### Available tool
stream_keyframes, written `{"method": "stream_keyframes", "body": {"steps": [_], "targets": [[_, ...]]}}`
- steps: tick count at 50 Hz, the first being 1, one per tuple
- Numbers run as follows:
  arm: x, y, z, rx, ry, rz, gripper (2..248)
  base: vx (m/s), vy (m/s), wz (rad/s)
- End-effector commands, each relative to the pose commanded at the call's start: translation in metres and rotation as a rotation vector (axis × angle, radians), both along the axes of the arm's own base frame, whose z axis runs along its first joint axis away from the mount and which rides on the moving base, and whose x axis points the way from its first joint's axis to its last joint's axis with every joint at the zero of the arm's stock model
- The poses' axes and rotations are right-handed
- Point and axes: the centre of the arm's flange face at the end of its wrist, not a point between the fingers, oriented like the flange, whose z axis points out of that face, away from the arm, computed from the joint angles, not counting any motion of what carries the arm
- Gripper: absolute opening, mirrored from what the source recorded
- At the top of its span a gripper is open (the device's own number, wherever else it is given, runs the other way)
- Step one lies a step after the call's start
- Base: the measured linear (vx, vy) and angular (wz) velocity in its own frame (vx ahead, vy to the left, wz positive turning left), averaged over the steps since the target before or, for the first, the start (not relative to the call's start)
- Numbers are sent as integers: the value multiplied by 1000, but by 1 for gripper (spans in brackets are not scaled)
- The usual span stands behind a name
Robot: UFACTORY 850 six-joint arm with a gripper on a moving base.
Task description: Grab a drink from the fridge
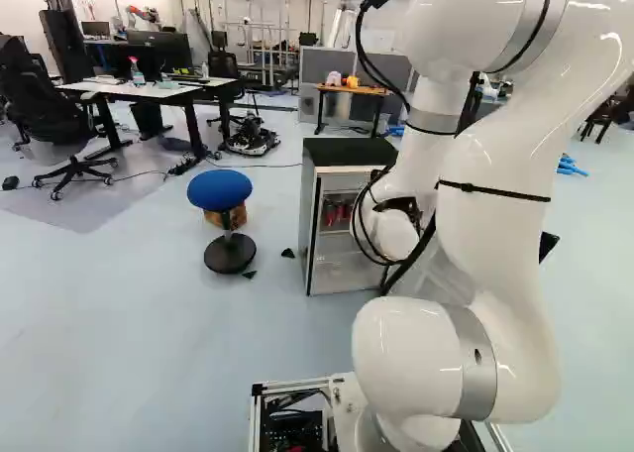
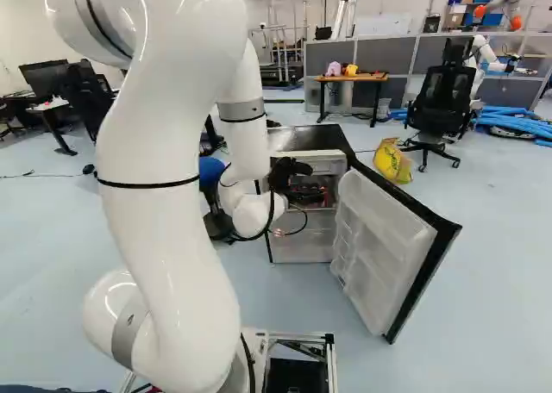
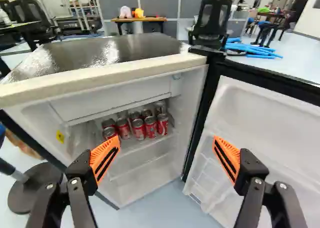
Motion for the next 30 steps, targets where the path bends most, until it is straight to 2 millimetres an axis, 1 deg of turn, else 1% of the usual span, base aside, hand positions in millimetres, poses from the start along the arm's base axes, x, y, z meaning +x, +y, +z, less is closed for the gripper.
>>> {"method": "stream_keyframes", "body": {"steps": [30], "targets": [[19,20,-41,38,131,312,247,0,0,0]]}}
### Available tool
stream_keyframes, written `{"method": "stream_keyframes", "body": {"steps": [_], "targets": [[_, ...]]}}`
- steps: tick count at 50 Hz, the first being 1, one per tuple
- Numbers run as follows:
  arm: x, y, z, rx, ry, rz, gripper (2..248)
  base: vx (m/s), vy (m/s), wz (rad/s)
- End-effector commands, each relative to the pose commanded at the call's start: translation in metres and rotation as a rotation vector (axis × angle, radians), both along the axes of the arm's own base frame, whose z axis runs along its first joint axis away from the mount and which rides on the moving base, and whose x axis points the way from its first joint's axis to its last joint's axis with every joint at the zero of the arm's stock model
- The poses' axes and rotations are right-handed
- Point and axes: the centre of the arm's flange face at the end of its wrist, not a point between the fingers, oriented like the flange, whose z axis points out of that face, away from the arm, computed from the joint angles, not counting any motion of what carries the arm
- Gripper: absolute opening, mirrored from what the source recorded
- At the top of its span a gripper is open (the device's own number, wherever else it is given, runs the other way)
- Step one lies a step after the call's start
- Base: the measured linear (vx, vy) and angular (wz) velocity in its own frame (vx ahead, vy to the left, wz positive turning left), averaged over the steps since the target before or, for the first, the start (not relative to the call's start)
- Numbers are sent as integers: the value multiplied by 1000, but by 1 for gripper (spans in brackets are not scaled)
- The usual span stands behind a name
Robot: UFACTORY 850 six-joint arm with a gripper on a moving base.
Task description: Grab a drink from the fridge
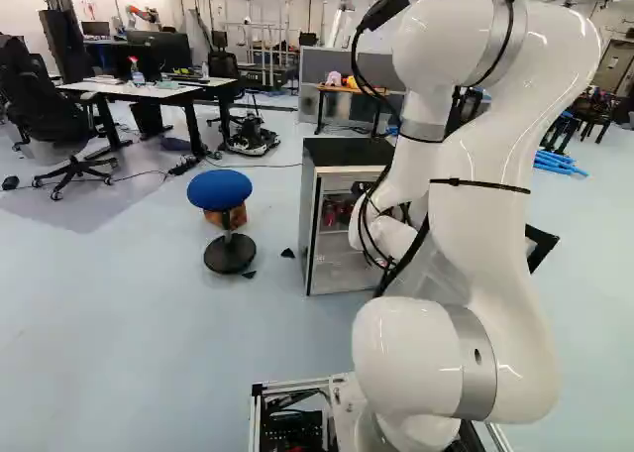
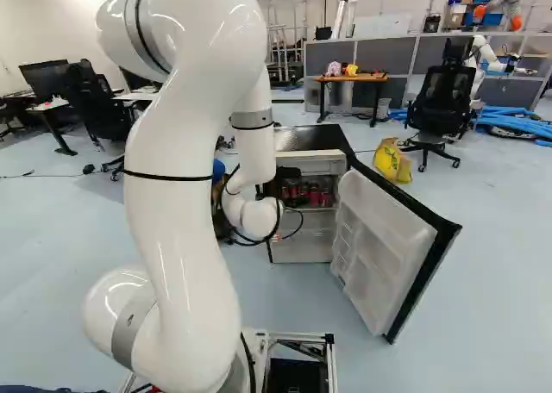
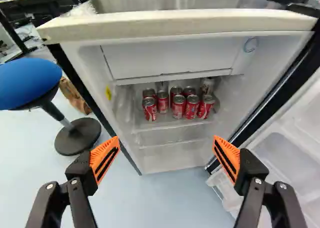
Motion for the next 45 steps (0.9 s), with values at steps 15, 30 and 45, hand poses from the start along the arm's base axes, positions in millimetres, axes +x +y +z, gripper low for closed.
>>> {"method": "stream_keyframes", "body": {"steps": [15,30,45], "targets": [[9,4,-20,13,42,109,247,0,0,0],[23,-8,-40,18,56,92,247,0,0,0],[40,-17,-62,21,64,82,247,0,0,0]]}}
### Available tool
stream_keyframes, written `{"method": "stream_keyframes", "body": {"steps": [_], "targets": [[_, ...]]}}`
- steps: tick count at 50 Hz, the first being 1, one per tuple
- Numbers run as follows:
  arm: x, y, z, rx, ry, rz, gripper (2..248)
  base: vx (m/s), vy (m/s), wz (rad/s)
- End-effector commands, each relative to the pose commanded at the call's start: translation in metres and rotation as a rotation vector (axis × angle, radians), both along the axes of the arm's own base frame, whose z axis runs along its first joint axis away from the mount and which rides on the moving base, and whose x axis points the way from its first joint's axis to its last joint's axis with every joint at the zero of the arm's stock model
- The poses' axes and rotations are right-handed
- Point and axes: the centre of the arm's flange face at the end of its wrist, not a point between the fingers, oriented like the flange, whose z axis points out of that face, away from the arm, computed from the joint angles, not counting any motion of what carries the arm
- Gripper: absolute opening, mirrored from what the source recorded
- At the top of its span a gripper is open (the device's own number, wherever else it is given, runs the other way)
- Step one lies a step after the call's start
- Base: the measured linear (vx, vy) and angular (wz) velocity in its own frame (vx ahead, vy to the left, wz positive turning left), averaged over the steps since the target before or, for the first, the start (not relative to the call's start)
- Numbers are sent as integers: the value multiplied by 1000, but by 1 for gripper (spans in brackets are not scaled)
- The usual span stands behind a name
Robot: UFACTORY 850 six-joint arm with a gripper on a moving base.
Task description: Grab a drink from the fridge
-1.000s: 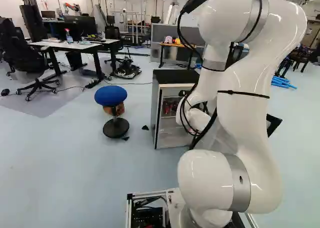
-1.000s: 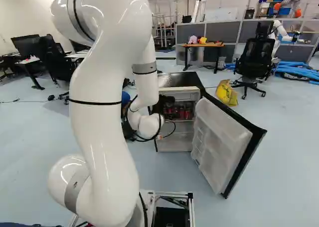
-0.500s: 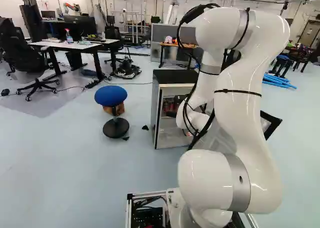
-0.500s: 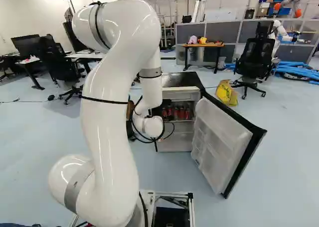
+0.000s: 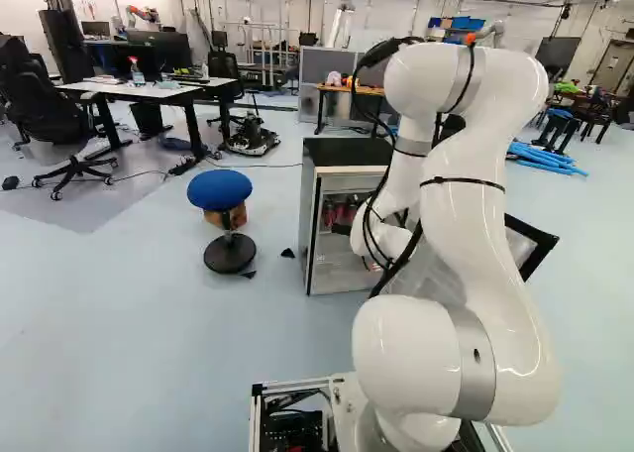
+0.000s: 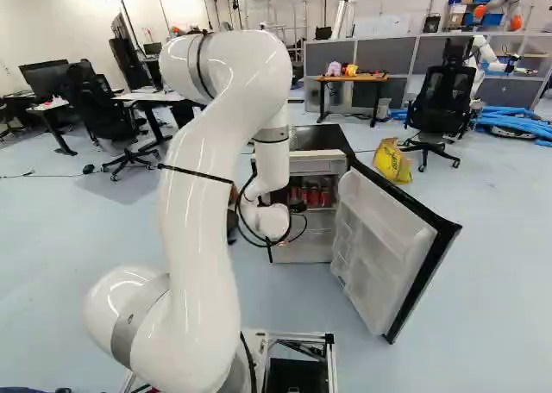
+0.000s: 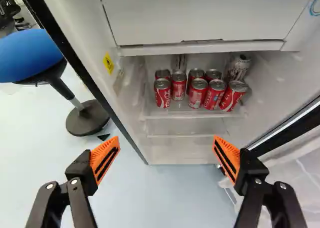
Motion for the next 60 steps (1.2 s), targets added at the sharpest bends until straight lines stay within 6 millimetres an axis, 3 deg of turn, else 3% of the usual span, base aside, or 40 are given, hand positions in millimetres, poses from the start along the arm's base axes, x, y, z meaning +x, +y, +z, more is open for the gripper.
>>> {"method": "stream_keyframes", "body": {"steps": [60], "targets": [[73,-7,-92,5,-10,78,247,0,0,0]]}}
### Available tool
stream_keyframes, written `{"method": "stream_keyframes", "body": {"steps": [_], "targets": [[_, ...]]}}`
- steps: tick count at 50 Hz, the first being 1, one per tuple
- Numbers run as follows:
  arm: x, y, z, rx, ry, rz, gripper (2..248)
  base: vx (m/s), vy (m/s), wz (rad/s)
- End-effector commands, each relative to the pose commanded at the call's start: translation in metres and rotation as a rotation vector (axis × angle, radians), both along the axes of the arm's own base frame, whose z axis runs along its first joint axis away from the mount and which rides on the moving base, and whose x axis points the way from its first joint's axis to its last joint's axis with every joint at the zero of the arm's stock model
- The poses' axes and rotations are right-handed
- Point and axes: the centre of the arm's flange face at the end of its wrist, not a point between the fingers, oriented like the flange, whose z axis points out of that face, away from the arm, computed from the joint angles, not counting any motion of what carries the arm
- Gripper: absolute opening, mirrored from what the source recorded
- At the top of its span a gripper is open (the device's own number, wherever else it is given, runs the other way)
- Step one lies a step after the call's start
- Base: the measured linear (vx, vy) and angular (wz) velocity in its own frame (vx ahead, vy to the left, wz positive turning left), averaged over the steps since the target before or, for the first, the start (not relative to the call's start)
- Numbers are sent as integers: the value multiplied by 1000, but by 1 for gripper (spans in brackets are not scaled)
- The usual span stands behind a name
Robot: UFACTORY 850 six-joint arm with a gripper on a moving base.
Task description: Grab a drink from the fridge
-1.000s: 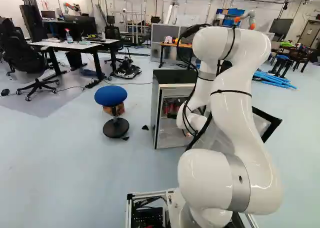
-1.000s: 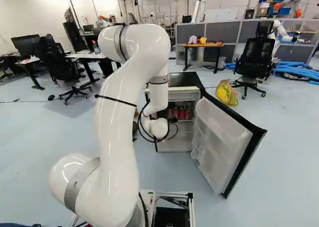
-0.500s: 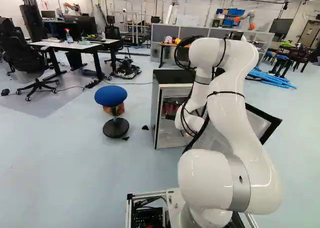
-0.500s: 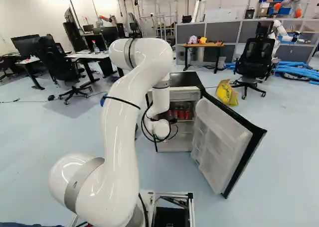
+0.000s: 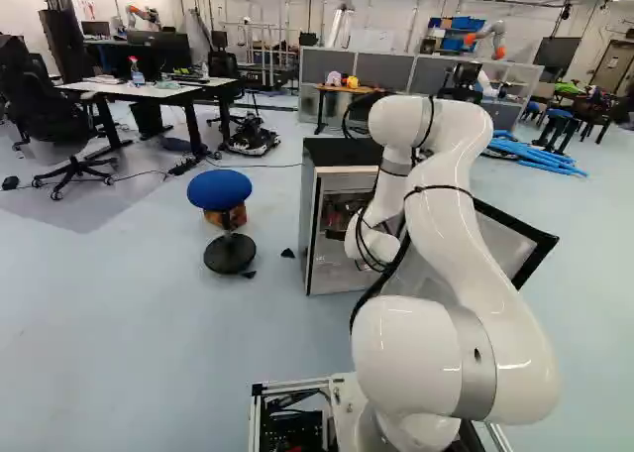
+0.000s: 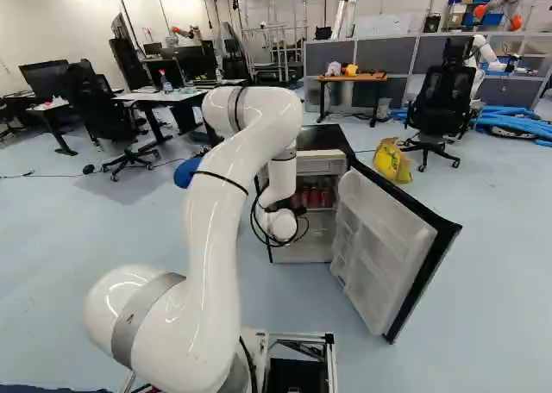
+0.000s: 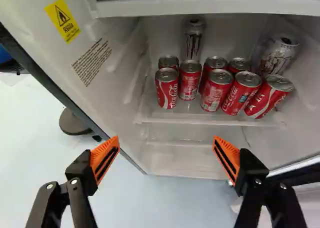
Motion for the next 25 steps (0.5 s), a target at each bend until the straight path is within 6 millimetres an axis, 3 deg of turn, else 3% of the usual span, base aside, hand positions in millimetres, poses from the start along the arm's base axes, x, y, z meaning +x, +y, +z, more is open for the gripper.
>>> {"method": "stream_keyframes", "body": {"steps": [14,25], "targets": [[17,-6,-22,0,-19,12,247,0,0,0],[30,-10,-25,-3,-48,22,247,0,0,0]]}}
